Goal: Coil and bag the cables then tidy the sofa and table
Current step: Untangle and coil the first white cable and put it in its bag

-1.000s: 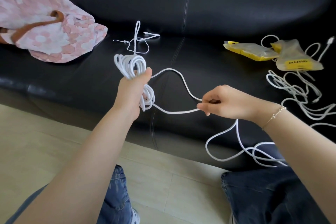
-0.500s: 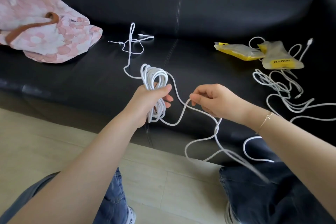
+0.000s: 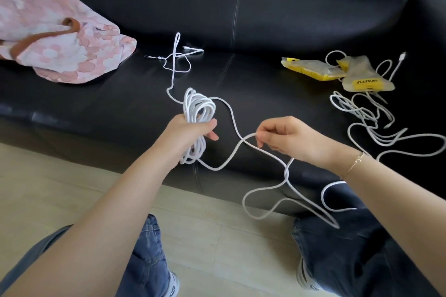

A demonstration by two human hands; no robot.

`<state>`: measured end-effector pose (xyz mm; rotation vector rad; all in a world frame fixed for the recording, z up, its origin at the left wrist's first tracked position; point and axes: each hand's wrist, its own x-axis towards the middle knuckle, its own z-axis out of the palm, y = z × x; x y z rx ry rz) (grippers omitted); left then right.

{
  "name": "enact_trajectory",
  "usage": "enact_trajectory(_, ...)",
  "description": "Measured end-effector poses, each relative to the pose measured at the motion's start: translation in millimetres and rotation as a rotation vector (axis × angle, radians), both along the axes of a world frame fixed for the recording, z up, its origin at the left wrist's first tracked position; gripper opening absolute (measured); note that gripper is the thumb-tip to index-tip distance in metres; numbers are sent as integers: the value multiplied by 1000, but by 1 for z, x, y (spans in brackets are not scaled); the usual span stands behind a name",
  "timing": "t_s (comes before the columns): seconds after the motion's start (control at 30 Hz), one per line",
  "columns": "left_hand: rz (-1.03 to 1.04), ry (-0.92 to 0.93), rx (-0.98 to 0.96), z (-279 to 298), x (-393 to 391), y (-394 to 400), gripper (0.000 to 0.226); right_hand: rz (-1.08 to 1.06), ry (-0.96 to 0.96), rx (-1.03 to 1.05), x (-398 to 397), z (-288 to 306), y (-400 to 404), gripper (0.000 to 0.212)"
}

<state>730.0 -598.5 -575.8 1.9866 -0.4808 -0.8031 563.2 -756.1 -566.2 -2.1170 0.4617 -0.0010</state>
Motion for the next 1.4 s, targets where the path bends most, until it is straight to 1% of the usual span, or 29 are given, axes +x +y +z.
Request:
enact_trajectory(0.07, -55, 129, -39, 1, -4, -1, 17, -24, -91, -19, 0, 1, -2, 25)
enact_trajectory(0.13, -102, 248, -92, -1, -10, -3, 21, -55, -170, -51, 0, -2, -3, 24)
enact_trajectory(0.23, -137, 479, -198, -9, -18, -8, 24, -99, -204, -121, 3, -11, -2, 23)
enact_trajectory(0.27, -147, 523, -212, -11, -21, -10, 24, -102, -204, -151, 5, -14, -1, 22)
enact_trajectory(0.33, -157, 551, -211, -16, -25, -14, 21, -87, -206, -194, 8, -19, 0, 21)
enact_trajectory(0.43, -146, 597, -231, -21, -30, -21, 23, -72, -215, -190, 16, -21, 0, 19)
enact_trajectory(0.53, -77, 646, -257, -23, -31, -25, 17, -93, -215, -207, 21, -23, -1, 20)
enact_trajectory(0.67, 2, 630, -230, -22, -26, -25, 18, -101, -126, -241, 24, -22, -10, 26)
enact_trajectory(0.73, 16, 600, -188, -22, -23, -22, 22, -76, -59, -220, 24, -21, -16, 29)
enact_trajectory(0.8, 3, 564, -149, -23, -20, -19, 24, -31, -41, -204, 21, -22, -20, 28)
enact_trajectory(0.83, -19, 541, -120, -23, -19, -18, 24, -11, -68, -229, 19, -24, -20, 26)
enact_trajectory(0.93, -99, 472, 5, -24, -18, -16, 24, 39, -223, -402, 15, -30, -15, 22)
enact_trajectory(1.0, -138, 475, 66, -24, -20, -17, 20, 52, -298, -509, 16, -33, -11, 23)
enact_trajectory(1.13, -246, 438, 135, -21, -23, -19, 23, -28, -398, -672, 22, -35, -5, 26)
enact_trajectory(1.23, -271, 462, 114, -18, -27, -18, 17, -114, -448, -680, 26, -37, -5, 21)
enact_trajectory(1.3, -274, 500, 120, -18, -31, -17, 13, -134, -445, -684, 26, -37, -6, 20)
enact_trajectory(1.4, -246, 531, 104, -21, -35, -19, 15, -145, -427, -680, 26, -38, -4, 20)
